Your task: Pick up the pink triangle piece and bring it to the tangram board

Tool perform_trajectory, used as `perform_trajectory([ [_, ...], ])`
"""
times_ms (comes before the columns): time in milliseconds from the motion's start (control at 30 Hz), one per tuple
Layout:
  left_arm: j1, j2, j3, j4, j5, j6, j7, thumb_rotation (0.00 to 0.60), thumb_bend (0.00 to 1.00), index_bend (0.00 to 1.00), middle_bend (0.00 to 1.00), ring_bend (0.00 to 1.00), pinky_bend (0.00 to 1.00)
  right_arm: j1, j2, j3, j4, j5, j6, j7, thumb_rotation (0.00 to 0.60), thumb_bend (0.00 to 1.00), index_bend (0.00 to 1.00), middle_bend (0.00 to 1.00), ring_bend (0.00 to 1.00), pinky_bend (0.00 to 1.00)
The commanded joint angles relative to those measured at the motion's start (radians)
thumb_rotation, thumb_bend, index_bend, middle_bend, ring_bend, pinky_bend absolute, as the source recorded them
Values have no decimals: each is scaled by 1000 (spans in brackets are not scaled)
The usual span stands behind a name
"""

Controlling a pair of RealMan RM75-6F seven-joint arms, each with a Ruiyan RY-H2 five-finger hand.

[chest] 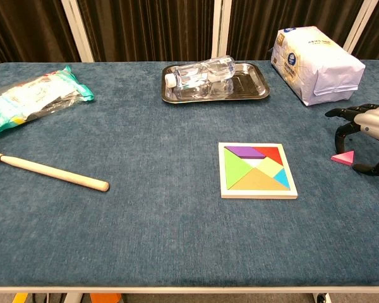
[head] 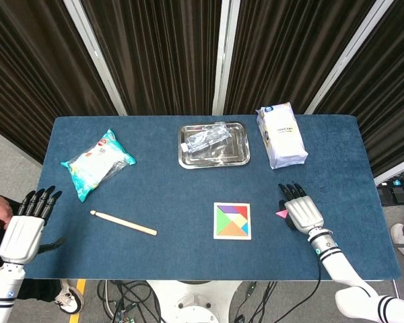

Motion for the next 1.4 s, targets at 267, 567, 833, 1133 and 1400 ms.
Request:
perform_trajectory([
  [267,0,2,1,2,1,0,-3,600,0,0,0,0,0,-2,-1,-1,1,0,9,3,600,265,480,0,0,0],
  [567,0,2,1,2,0,-2,-3,600,0,0,0,0,0,-1,-1,0,5,-1,11,8,600,266,518,0,0,0],
  [833,-1,4,3,3,0,-5,-25,600,0,0,0,0,0,0,-1,1,4,-10,18,20,600,266,555,0,0,0],
  [1133,-1,6,6,7,1,-8,-50,600,0,0,0,0,0,2,28,8,-39,-19,9,91,600,265,593,0,0,0],
  [1400,3,7,4,17,-2,0,-65,600,0,0,0,0,0,24,82,38,-213,12,1,60,600,265,597,0,0,0],
])
